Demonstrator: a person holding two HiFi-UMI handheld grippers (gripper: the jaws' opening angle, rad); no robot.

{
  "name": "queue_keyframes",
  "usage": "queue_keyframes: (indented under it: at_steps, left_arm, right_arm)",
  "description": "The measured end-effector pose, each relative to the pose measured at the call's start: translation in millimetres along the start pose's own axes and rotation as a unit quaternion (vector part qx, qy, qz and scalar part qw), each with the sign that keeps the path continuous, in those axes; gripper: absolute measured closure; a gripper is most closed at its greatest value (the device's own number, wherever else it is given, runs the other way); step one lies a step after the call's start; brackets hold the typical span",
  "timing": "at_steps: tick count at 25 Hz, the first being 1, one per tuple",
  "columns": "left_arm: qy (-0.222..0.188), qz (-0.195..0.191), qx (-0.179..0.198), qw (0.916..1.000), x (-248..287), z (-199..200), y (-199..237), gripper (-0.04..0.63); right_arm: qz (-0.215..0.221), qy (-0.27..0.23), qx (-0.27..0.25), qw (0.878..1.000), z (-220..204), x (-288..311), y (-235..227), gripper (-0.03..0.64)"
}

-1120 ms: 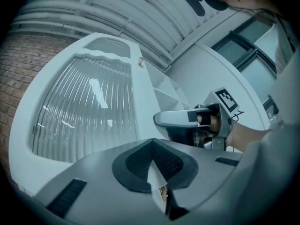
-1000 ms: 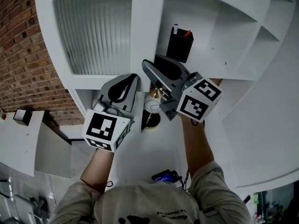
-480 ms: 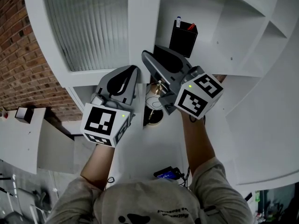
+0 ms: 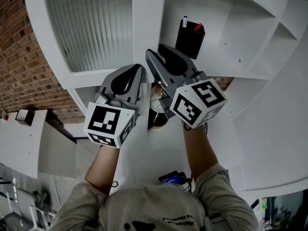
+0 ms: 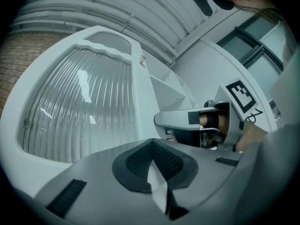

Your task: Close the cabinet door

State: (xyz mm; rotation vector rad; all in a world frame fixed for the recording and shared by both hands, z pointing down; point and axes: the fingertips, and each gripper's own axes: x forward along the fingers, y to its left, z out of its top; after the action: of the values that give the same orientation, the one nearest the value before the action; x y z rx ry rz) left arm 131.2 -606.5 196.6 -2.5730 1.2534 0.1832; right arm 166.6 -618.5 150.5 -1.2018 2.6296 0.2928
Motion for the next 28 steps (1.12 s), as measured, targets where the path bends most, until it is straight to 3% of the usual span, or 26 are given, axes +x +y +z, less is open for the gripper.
queue_keyframes:
  at_steps: [19,28]
  left_arm:
    - [0.001,0.01,-0.01,0.9999,10.4,-4.2,3.9,0.589]
    - [-0.002,0.01,-0.021,0.9997,-3.9,9.7,-3.7,0.589]
  right_arm:
    - [-0.043,0.013,-0.028,0.999,-6.3,-12.5,1.7,0.491]
    - [-0.061,0.017,-0.045,0.997,0.6,-27.2,16.6,0.574]
